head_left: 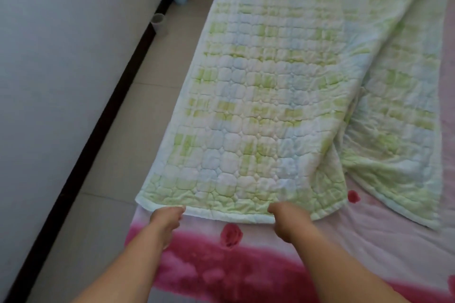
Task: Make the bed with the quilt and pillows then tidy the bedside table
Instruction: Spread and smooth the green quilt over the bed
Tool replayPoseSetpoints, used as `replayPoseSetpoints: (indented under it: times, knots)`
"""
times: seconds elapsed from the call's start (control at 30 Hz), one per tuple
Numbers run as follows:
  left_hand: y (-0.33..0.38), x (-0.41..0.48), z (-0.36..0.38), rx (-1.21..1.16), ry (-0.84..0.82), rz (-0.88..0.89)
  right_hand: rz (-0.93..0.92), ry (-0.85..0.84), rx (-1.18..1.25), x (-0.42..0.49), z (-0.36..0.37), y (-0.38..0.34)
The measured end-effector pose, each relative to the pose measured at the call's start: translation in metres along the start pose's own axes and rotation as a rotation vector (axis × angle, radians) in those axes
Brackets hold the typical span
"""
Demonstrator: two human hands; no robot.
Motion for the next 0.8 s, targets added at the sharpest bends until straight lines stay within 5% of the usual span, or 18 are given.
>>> replayPoseSetpoints:
  times: [0.2,0.37,0.57,0.7,0.8]
  knots:
    - [-0.018,0.041,0.012,-0.304,0.067,-0.066,-0.160,0.102,-0.013,0.049,0.012,-0.028]
    - [-0.034,0.070,0.013,-0.489,0.164,-0.090,-0.124,0.078,-0.050,0.075,0.041,-0.027]
    - [-0.054,0.095,-0.012,-0.693,0.429,-0.011,-0.073,0.123,-0.145,0.086,0.067,-0.027]
    - [-0.030,0.073,-0.015,-0.699,0.500,0.147,-0.099,0.405,-0.132,0.090,0.047,-0.031]
    - [-0.009,0.063,-0.024,-0.631,0.545,0.235,-0.115,0.411,-0.140,0.086,0.038,-0.030]
Point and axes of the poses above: each hand's wrist, its own x-axis towards the middle knuckle, its own z-axis out of the palm, y = z × x, the point moved 7 cm from there along x, towards the middle knuckle, and after that the axes turned 12 degrees about -x, right-handed, at the moved point
